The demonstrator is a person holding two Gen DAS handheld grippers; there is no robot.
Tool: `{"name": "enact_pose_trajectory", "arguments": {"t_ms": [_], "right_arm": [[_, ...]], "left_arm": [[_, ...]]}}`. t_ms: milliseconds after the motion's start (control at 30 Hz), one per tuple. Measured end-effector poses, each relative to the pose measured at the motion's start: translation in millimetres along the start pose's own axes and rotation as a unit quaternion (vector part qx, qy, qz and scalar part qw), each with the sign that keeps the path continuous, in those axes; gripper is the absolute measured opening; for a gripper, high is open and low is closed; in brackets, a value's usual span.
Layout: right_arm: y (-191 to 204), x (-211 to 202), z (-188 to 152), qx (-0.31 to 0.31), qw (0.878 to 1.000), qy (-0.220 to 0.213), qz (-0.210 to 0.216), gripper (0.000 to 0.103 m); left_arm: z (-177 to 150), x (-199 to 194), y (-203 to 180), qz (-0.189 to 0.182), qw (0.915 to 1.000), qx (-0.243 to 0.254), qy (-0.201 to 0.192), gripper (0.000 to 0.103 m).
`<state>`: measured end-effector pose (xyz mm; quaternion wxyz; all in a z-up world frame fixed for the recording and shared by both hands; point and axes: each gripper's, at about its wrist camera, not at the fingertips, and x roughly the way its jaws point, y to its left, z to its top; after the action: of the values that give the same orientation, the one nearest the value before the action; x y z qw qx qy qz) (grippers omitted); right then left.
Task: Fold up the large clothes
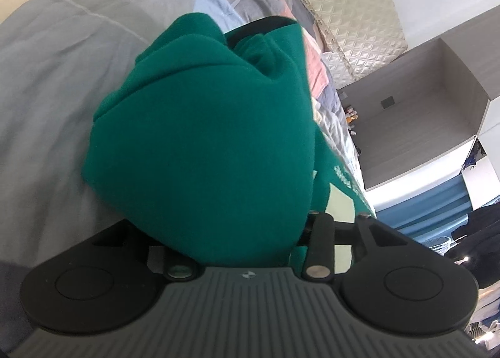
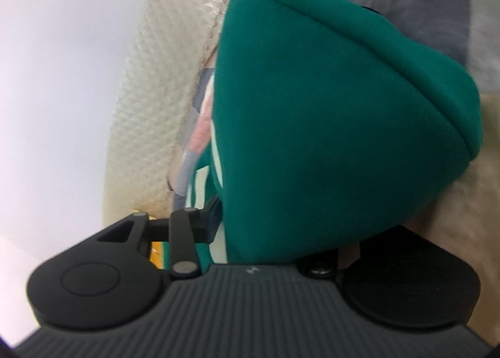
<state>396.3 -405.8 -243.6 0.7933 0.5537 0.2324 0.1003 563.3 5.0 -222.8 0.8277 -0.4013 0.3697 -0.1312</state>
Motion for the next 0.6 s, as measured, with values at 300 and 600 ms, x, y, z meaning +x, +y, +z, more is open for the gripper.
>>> {"name": "enact_pose_trajectory", "arguments": {"t_ms": [300,600], "right_arm": [[20.5,3.8,5.4,0.027,0.998,0.012,-0.051,0.058],[64.3,-59.1,-17.3,-0.011,0.996,0.014,-0.092,0.059]], "left_arm": [[14.8,-21.5,-16.6,0.054,0.9979,0.031,0.021,0.059],[-2.9,-101.3,-53.8,0.097,0.9901,0.101,0.003,0.059]]}}
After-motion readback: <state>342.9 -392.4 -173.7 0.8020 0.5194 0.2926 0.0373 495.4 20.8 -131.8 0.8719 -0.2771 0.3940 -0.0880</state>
